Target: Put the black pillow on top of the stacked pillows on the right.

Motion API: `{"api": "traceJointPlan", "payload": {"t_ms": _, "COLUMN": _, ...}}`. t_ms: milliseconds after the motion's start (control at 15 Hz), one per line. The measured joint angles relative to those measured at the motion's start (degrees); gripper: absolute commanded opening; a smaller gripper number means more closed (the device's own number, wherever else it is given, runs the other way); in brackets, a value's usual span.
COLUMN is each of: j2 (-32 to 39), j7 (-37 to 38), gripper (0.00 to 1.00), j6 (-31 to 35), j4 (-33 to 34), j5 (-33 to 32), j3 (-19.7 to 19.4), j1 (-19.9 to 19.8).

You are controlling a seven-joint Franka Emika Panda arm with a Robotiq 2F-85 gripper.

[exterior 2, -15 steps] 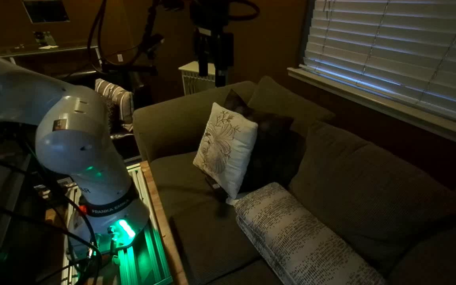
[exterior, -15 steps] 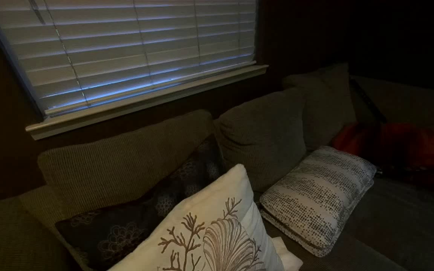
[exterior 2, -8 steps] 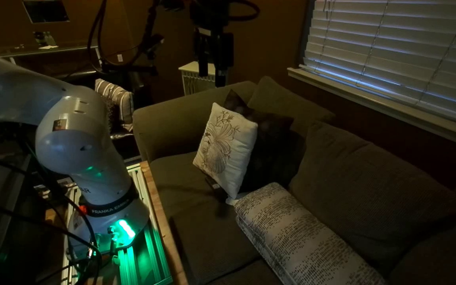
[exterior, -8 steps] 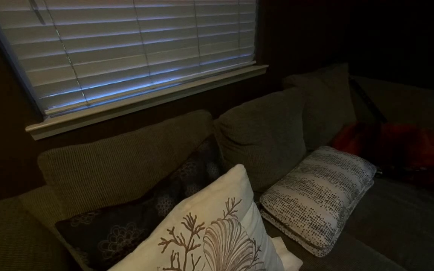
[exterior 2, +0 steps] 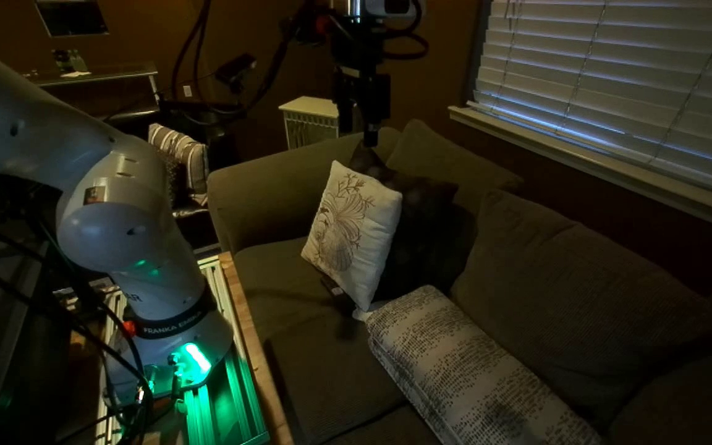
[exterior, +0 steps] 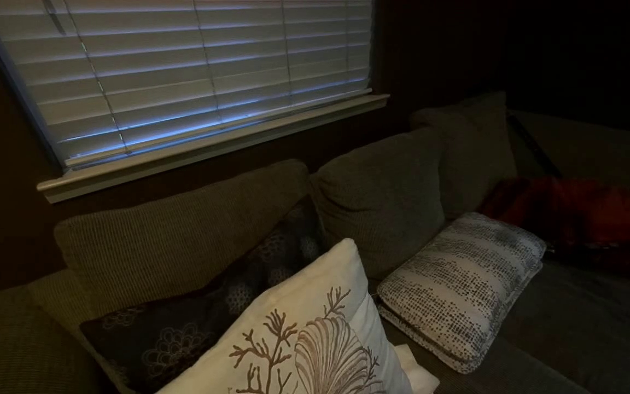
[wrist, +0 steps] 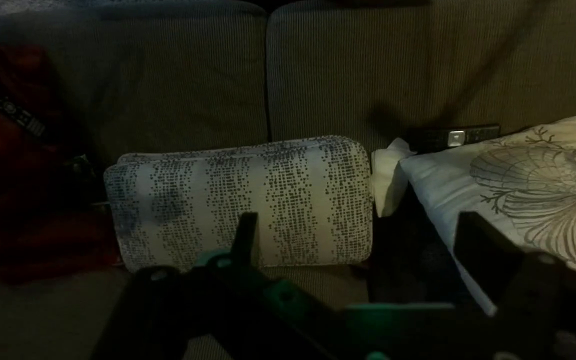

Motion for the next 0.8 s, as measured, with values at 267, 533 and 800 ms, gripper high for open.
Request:
{"api": "traceJointPlan", "payload": {"t_ms": 267, "j2": 9.63, "j7": 7.98, "gripper": 1.0, "j6": 9.26, "j4": 3.44, "j5": -0.08, "j3": 4.88, "j1": 0.18}}
{"api": "traceJointPlan", "payload": {"t_ms": 533, "j2": 18.78, "j7": 13.94, "gripper": 1.0, "j6": 14.4, "j4": 8.12, "j5": -0.03, "j3": 7.03, "j1": 0.91}}
{"api": "traceJointPlan", "payload": {"t_ms": 800, "j2": 26.47, "j7": 15.99, "gripper": 1.0, "j6": 16.61, "j4": 13.21, "j5": -0.13, "j3": 7.39, "j1": 2.62}}
